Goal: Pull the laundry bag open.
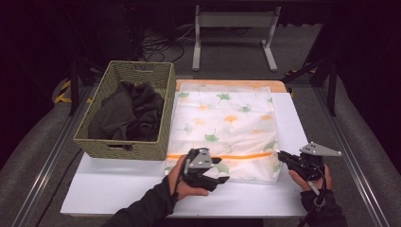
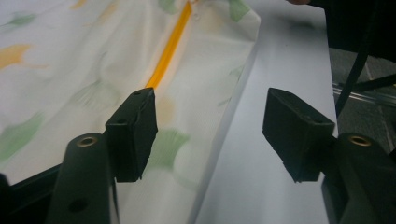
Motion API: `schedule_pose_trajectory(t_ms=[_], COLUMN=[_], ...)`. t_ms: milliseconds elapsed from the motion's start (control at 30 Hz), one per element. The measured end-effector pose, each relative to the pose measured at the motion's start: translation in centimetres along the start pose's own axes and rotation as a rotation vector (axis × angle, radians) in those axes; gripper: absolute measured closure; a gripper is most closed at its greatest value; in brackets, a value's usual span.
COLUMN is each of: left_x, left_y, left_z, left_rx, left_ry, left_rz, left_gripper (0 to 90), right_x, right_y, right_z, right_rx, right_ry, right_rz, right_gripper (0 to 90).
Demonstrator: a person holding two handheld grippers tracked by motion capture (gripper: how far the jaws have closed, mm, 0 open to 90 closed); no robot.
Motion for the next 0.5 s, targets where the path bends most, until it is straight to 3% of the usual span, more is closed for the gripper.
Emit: schedule_pose_trajectory(t_ms=[33, 67, 133, 167, 200, 233, 367, 400, 500], left_x=[-1.4, -1.4, -2.8, -3.2, -3.7, -4.0, -4.8, -4.8, -5.0], left_y=[2.6, 2.6, 4.9, 5.9, 7.1, 8.0, 10.7, 11.2, 12.1], left_z=[0.8, 0.8, 1.5, 1.7, 1.8, 1.7, 1.0, 1.0, 1.1], left_rx=[0.015, 0.015, 0.030, 0.055, 0.087, 0.086, 0.055, 0.064, 0.051], left_ry=[0.043, 0.043, 0.088, 0.082, 0.048, 0.032, -0.034, -0.054, -0.060], left_rz=[-0.027, -0.027, -0.048, -0.066, -0.078, -0.077, -0.092, -0.090, -0.084], left_gripper=[40.2, 42.3, 47.6, 50.7, 54.6, 59.5, 63.0, 63.3, 64.1], right_x=[0.0, 0.0, -0.1, -0.1, -0.1, -0.2, -0.4, -0.4, -0.5], right_y=[0.1, 0.1, 0.3, 0.4, 0.4, 0.5, 0.4, 0.4, 0.4], right_z=[-0.1, -0.1, -0.4, -0.6, -0.7, -0.8, -1.2, -1.3, -1.6], right_rx=[-0.005, -0.005, -0.017, -0.026, -0.035, -0.046, -0.071, -0.072, -0.092], right_ry=[-0.010, -0.010, -0.014, -0.017, -0.018, -0.013, -0.012, -0.012, -0.012], right_rz=[-0.005, -0.005, -0.003, -0.005, -0.004, 0.000, 0.011, 0.013, 0.020], right_gripper=[84.6, 84.6, 84.7, 84.6, 84.7, 84.7, 84.7, 84.7, 84.8])
Point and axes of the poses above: each handheld gripper's, and its own axes: y roughly forward along the jaws, x roughly out of its underside, z roughly to its right, the point moved 6 cm from there along y, roughly forward along the jaws, and after that the axes turned 12 degrees about -x, right-handed, at the moved point
